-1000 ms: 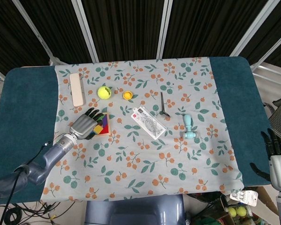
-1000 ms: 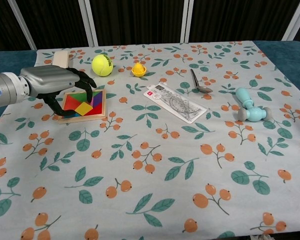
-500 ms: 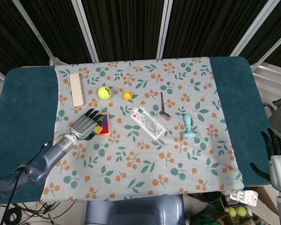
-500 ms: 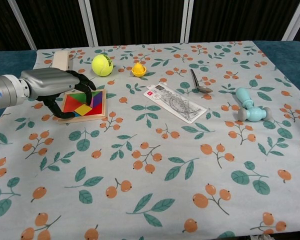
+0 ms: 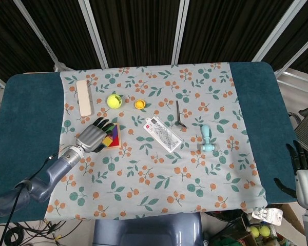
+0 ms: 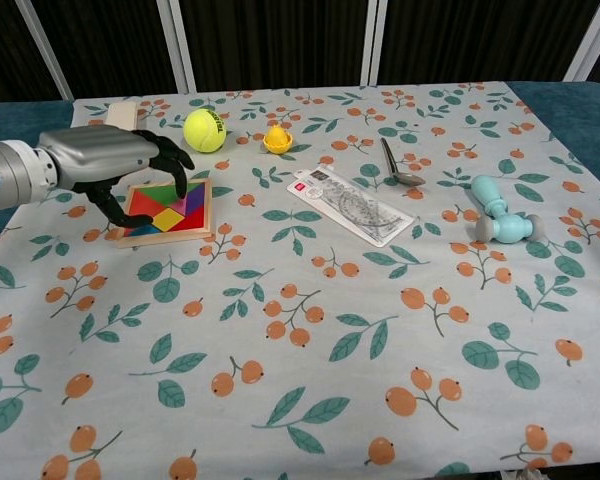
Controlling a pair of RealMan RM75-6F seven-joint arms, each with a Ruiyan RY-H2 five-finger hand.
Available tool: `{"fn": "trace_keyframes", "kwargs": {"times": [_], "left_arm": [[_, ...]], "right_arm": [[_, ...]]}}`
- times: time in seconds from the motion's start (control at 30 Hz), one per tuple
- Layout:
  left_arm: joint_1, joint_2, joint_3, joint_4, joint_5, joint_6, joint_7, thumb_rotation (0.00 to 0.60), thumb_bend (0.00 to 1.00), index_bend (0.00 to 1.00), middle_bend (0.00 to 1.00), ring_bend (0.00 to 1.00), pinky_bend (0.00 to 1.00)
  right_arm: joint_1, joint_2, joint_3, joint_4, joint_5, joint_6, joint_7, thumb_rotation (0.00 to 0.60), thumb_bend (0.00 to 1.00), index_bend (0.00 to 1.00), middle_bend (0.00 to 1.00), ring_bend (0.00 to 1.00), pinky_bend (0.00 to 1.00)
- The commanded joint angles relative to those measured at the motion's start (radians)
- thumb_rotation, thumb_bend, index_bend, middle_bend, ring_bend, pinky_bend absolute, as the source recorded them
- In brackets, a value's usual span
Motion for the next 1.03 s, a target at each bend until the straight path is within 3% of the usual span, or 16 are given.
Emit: {"fn": "trace_keyframes", "kwargs": {"times": [0.03, 0.13, 0.3, 0.4, 0.53, 0.7, 1.03], "left_arm": [[0.004, 0.034, -0.02, -0.05, 0.005, 0.039, 0.0, 0.6, 0.36, 0.28, 0.1, 0.0, 0.0], [0.019, 0.089, -0.044, -0.139, -0.021, 0.069, 0.018, 0.6, 0.36, 0.21, 0.1, 0.0, 0.0], [0.091, 0.254, -0.075, -0.409, -0.161, 0.117, 0.172, 0.6, 0.36, 0.1, 0.1, 0.0, 0.0], [0.174, 0.337, -0.057, -0.551, -0.191, 0.238, 0.272, 0.6, 0.34, 0.06, 0.08, 0.0, 0.0], [0.309, 0.395, 0.003, -0.661, -0.144, 0.445, 0.366, 0.6, 0.27, 0.01, 0.02, 0.0, 0.0], [0.459, 0.414, 0.074, -0.694, -0.073, 0.639, 0.391, 0.6, 0.26, 0.0, 0.0, 0.0, 0.0], [0.612, 0.395, 0.129, -0.616, 0.001, 0.77, 0.237, 0.6, 0.25, 0.0, 0.0, 0.0, 0.0]], "right_arm": [[0.0, 0.0, 0.0, 0.0, 0.001, -0.001, -0.001, 0.6, 0.08, 0.0, 0.0, 0.1, 0.23], [0.0, 0.0, 0.0, 0.0, 0.001, 0.0, -0.002, 0.6, 0.08, 0.0, 0.0, 0.1, 0.24], [-0.001, 0.001, 0.001, 0.001, 0.001, 0.001, -0.002, 0.6, 0.08, 0.0, 0.0, 0.09, 0.23], [-0.001, 0.004, 0.0, 0.0, 0.0, 0.002, -0.004, 0.6, 0.08, 0.0, 0.0, 0.09, 0.23], [-0.001, 0.006, -0.001, 0.002, -0.007, 0.005, -0.009, 0.6, 0.08, 0.0, 0.0, 0.09, 0.23], [-0.001, 0.002, -0.002, 0.002, -0.016, 0.011, -0.015, 0.6, 0.08, 0.0, 0.0, 0.08, 0.24], [0.001, -0.001, -0.003, 0.009, -0.026, 0.017, -0.012, 0.6, 0.08, 0.0, 0.0, 0.08, 0.23]]}}
